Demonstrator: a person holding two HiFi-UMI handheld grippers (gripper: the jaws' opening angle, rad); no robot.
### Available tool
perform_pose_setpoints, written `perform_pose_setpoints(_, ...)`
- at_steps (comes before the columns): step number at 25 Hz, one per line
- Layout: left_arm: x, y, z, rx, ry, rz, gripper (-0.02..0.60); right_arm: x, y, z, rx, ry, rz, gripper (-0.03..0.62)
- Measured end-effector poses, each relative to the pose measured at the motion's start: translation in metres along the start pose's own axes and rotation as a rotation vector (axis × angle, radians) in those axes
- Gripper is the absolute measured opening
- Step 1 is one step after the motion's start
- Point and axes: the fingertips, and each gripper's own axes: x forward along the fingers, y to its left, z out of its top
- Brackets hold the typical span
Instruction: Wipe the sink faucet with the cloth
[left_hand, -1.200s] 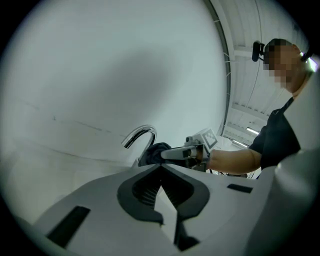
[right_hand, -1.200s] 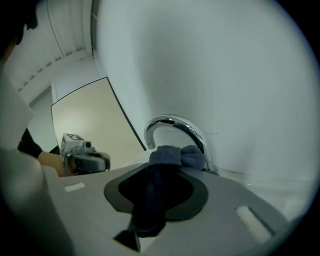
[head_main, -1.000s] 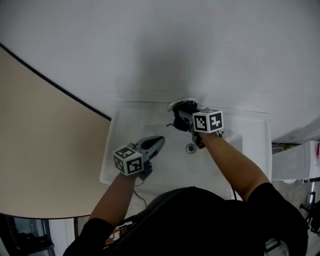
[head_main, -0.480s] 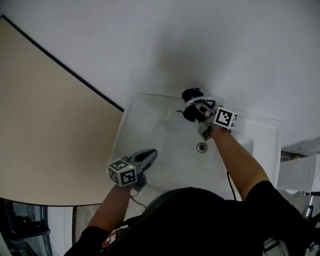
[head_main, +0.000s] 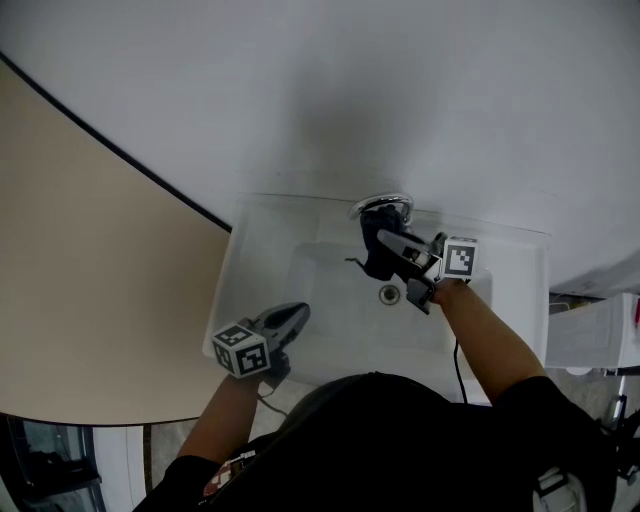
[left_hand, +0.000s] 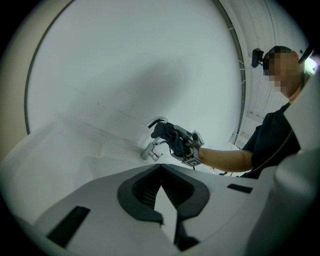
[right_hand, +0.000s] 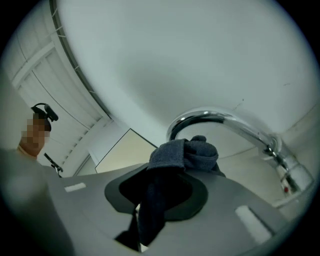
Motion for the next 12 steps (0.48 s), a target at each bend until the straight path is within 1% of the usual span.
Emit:
perform_pose_setpoints(2, 0.002, -0.007, 0.000, 0.003, 0.003, -0.027, 0.000, -0.021, 0.018, -0.021, -0.010, 0.049, -0.004, 0.072)
perform_pose_setpoints(3, 0.004, -0.010, 0.001, 0.007, 0.007, -0.048, 0.000, -0.035, 0.025, -0.030, -0.018, 0.059, -0.022, 0.072)
perform_pose_setpoints(5, 0.010, -0.018, 0.004, 0.013, 0.015, -0.100, 0.000, -0.064, 0.034, -0.041, -0.037, 0.050, -0.085, 0.074)
perform_pose_setpoints(9, 0.013, -0.035, 0.004, 0.009, 0.028, -0.207, 0.000, -0.126, 0.053, -0.052, -0.039, -0.080, -0.228, 0.074)
perform_pose_setpoints(12, 0.008, -0.045, 0.004, 0.017, 0.043, -0.273, 0.000, -0.169, 0.069, -0.068, -0.088, -0.120, -0.390, 0.074)
